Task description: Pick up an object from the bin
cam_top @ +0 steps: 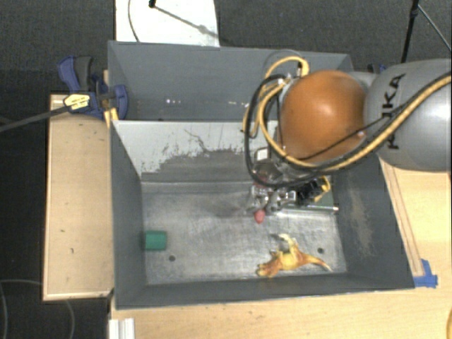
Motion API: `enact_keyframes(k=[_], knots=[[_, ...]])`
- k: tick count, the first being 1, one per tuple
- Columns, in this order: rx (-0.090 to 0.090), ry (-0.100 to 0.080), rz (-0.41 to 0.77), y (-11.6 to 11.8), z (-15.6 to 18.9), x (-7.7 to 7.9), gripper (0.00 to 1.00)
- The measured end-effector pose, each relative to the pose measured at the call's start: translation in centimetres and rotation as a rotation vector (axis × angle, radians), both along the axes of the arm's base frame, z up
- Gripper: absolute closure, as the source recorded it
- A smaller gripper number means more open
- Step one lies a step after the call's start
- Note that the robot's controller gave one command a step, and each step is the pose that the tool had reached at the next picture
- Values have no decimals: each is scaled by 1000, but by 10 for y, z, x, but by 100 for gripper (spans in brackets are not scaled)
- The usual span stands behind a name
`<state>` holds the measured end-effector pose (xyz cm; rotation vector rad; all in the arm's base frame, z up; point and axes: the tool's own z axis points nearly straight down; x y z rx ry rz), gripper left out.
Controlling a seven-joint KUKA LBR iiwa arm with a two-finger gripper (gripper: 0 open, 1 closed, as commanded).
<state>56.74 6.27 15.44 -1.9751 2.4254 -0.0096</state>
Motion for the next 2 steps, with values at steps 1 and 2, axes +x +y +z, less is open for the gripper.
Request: enact_keyframes(k=[1,2], knots=[[-4,28,38,-2,6,-10,100],[-1,-2,27,-21,-3,-2,100]])
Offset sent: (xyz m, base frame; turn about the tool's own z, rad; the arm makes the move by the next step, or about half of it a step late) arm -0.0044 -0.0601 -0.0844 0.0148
